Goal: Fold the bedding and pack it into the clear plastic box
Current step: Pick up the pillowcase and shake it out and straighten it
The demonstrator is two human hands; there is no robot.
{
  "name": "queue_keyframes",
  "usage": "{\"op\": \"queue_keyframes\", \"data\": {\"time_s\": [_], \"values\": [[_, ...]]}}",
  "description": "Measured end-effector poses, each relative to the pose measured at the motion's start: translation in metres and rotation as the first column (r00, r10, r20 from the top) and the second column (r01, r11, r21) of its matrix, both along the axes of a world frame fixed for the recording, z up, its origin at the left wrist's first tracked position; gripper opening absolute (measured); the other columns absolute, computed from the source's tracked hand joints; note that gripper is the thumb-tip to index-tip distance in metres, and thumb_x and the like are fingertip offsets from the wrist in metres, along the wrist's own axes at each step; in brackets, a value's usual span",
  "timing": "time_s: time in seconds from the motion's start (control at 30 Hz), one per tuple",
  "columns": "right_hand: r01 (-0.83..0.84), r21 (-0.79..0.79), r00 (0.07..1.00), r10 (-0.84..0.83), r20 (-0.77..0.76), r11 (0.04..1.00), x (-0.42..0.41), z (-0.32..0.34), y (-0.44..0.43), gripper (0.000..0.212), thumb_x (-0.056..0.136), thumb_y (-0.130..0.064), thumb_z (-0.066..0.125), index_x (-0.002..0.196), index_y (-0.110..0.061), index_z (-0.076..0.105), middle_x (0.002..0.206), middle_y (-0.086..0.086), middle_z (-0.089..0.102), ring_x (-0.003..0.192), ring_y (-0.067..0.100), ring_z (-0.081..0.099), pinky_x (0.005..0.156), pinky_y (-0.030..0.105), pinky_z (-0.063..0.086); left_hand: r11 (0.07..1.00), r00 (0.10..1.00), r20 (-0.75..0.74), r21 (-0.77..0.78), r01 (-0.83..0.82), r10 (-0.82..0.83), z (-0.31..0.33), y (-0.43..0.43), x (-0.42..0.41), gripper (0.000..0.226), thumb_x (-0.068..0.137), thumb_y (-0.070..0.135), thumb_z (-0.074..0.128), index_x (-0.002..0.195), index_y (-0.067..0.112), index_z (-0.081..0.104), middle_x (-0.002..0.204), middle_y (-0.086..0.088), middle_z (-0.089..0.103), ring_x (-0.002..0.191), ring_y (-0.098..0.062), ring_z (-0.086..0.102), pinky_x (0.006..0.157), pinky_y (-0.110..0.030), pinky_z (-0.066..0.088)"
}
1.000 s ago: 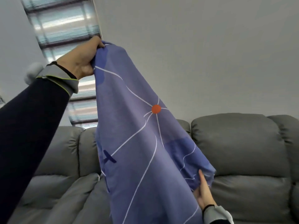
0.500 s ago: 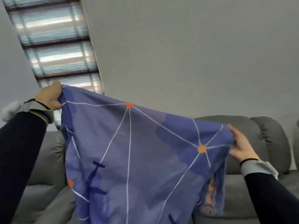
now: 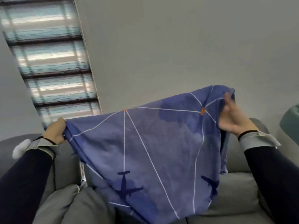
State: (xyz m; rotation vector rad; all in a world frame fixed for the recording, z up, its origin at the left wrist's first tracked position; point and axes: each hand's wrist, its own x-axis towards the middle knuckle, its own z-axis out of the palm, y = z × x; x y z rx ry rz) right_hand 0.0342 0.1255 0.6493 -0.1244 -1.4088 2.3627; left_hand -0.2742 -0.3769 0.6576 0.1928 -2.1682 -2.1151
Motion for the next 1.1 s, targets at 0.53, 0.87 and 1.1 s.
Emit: {"op": "queue_keyframes", "data": {"time_s": [0.53,0.87,1.1], "values": [[0.049,0.031,0.991,-0.053,0.124,0.998,0.086,0.004,0.03,0.065,0.082,-0.069,0.047,0.105,-0.014,0.074,0.109,0.009,0.072,0.101,0.023,0.069,0.079,0.042,0.059,0.961,0.987,-0.028,0.222,0.162,-0.16,-0.016,0.031,0.063,0.027,0.096,0.008,0.031,0.081,0.01,0.053,0.07,-0.002,0.071,0.068,-0.009,0.061,0.084,-0.029,0.05],[0.163,-0.06,0.987,-0.162,0.013,0.985,0.167,-0.019,0.045,0.039,0.097,-0.04,0.049,0.122,-0.014,0.064,0.121,0.008,0.068,0.112,0.022,0.064,0.097,0.039,0.052,0.974,0.986,-0.022,0.15,0.167,-0.165,-0.046,0.046,0.155,0.027,0.1,0.007,0.035,0.081,0.014,0.053,0.044,0.007,0.062,0.039,-0.003,0.059,0.04,-0.016,0.05],[0.428,0.045,0.868,-0.425,0.257,0.903,0.234,-0.088,0.063,0.027,0.094,-0.038,0.056,0.113,-0.02,0.063,0.097,-0.003,0.075,0.085,0.012,0.071,0.06,0.025,0.058,0.979,0.985,0.057,0.135,0.154,-0.163,-0.088,0.057,0.25,0.027,0.098,0.006,0.037,0.079,0.015,0.055,0.052,0.004,0.064,0.039,-0.003,0.058,0.039,-0.016,0.049]]}}
